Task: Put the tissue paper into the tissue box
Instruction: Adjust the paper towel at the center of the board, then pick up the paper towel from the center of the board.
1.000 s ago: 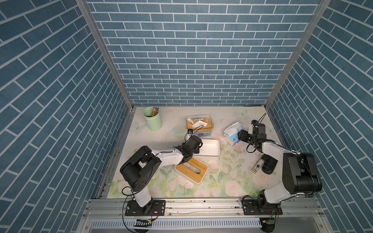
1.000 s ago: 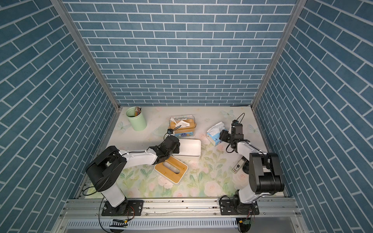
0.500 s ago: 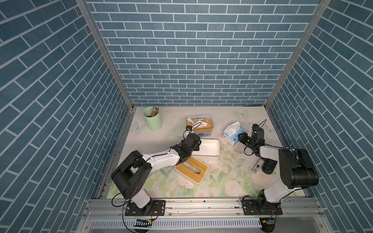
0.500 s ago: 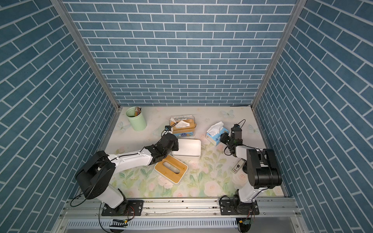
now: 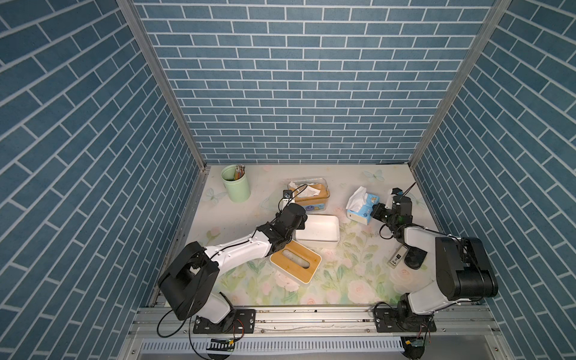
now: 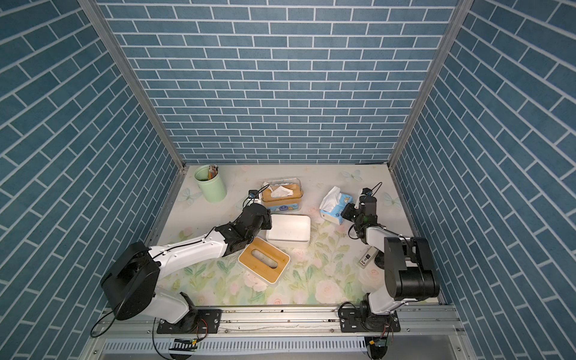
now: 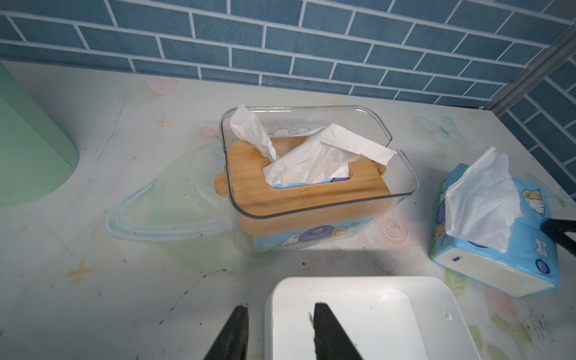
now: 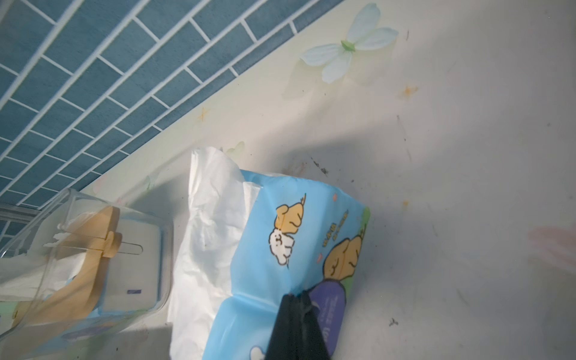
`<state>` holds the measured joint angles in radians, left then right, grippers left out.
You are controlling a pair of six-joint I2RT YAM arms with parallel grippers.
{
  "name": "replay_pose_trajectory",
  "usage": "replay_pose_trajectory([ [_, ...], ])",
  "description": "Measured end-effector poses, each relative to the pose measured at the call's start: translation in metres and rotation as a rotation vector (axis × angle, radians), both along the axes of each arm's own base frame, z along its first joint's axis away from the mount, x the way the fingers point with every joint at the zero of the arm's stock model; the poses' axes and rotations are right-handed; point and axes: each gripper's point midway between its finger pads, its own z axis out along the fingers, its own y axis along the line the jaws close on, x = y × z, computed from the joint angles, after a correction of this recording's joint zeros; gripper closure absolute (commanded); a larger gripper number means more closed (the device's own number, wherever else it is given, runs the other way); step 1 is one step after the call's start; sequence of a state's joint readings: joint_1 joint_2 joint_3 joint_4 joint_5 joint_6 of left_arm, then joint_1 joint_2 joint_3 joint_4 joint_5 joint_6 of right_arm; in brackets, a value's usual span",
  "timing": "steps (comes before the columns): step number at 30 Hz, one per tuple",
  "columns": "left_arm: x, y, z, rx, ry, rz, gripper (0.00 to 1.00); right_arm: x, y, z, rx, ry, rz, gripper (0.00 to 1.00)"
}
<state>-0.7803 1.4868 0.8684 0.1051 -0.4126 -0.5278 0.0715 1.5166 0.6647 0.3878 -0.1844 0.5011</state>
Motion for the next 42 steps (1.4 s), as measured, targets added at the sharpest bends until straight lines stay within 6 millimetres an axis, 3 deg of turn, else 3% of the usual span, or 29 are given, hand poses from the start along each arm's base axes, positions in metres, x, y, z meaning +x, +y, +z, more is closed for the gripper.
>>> replay_pose_trajectory([
  [6, 0.001, 0.006, 0.003, 0.03, -0.009, 0.003, 0.6, 0.001, 0.017, 0.021, 0.007, -0.014, 0.115, 1.0],
  [13, -0.002, 0.006, -0.001, 0.058, 0.005, -0.013, 0.6, -0.023, 0.037, 0.001, 0.035, 0.119, 0.264, 1.0],
  [18, -0.003, 0.003, -0.002, 0.049, 0.012, -0.032, 0.6, -0.033, 0.03, -0.024, 0.015, 0.233, 0.266, 0.78],
  [23, -0.004, 0.001, -0.003, 0.043, 0.017, -0.046, 0.6, -0.036, 0.03, -0.027, 0.042, 0.25, 0.281, 0.6],
  [31, -0.004, -0.001, -0.003, 0.039, 0.019, -0.053, 0.6, -0.046, 0.044, -0.032, 0.111, 0.256, 0.341, 0.55],
  [34, -0.005, -0.001, -0.003, 0.038, 0.02, -0.054, 0.6, -0.046, 0.048, -0.035, 0.137, 0.256, 0.359, 0.58],
  [40, -0.005, -0.002, -0.003, 0.036, 0.022, -0.059, 0.6, -0.041, 0.046, -0.041, 0.149, 0.238, 0.343, 0.98],
  [42, -0.005, -0.002, -0.003, 0.036, 0.022, -0.059, 0.6, -0.039, 0.042, -0.042, 0.147, 0.224, 0.324, 1.0],
])
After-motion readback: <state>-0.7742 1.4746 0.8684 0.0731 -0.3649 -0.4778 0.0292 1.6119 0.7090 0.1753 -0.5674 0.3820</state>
